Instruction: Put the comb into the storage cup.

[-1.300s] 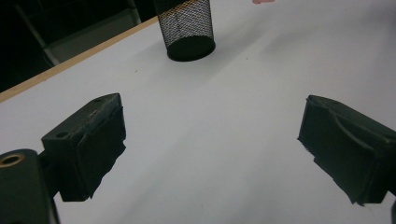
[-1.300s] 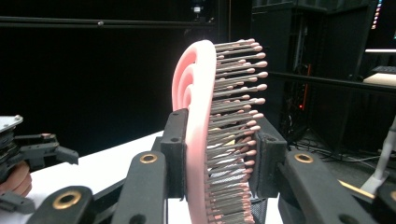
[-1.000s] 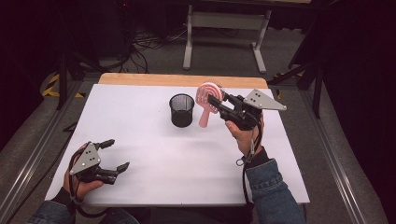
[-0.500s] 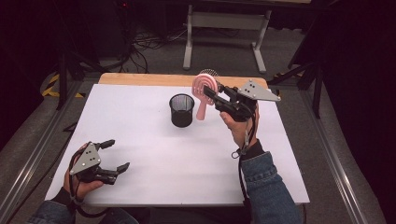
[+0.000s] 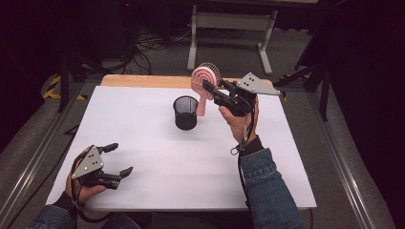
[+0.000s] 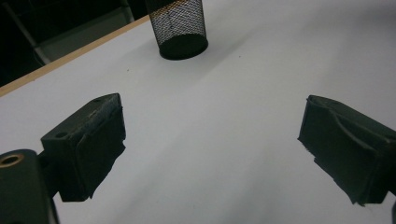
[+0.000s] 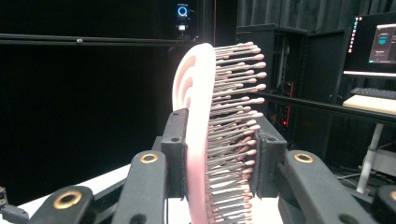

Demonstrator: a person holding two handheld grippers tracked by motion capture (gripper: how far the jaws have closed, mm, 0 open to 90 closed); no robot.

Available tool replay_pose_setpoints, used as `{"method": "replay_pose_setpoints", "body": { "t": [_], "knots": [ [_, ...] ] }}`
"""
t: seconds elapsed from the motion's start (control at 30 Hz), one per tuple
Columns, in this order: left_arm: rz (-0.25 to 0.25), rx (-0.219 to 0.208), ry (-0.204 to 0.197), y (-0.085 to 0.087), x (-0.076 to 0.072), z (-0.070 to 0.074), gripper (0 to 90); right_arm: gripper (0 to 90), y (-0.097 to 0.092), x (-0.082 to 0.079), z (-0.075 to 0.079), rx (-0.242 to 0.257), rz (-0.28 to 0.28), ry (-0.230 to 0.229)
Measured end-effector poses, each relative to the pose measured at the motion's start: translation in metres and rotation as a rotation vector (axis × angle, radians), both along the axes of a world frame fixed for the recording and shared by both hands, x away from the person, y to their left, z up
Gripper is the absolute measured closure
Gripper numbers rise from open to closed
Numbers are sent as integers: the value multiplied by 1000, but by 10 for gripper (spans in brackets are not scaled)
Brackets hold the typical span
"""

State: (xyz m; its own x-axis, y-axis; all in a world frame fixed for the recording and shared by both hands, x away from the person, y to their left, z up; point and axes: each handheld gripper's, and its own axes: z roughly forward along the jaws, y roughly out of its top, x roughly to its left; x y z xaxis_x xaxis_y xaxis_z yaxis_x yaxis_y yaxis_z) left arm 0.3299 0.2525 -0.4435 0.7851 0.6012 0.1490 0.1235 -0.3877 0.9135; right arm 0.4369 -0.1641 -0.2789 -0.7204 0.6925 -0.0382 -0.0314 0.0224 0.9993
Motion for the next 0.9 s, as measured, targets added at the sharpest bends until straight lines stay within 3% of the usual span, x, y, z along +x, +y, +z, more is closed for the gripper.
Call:
{"method": "replay_pose_setpoints", "body": {
  "t": [0.7, 0.9],
  "knots": [
    [-3, -10, 5, 2, 0, 0, 81, 648, 17, 19, 2, 15, -1, -1],
    [-2, -13, -4, 3, 0, 1, 81, 649, 23, 27, -2, 14, -27, -5]
  ]
}}
